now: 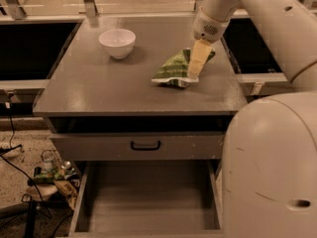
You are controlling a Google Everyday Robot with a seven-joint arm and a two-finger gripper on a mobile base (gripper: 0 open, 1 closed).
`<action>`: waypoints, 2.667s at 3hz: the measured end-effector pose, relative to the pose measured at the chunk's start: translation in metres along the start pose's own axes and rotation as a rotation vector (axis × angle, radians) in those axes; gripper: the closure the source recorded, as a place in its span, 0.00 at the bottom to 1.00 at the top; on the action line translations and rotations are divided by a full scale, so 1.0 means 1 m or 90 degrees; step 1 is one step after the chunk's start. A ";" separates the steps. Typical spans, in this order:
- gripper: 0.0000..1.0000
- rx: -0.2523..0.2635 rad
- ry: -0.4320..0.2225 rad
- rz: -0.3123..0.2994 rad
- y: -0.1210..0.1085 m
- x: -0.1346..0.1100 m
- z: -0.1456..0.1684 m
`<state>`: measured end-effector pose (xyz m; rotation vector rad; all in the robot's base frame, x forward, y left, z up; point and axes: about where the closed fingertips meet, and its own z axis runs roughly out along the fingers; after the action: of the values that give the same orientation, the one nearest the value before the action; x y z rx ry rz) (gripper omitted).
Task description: Place green jalapeno chip bag into middle drawer
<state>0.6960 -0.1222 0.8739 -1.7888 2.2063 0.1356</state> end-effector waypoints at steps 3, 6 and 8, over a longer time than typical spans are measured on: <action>0.00 -0.030 -0.020 0.006 0.010 0.000 0.022; 0.49 -0.062 -0.017 0.019 0.021 0.008 0.046; 0.95 -0.062 -0.017 0.019 0.021 0.008 0.046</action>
Offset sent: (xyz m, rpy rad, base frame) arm -0.0124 0.0028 -0.0059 0.0334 0.0355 0.0178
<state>0.6817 -0.1130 0.8259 -1.7934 2.2443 0.2758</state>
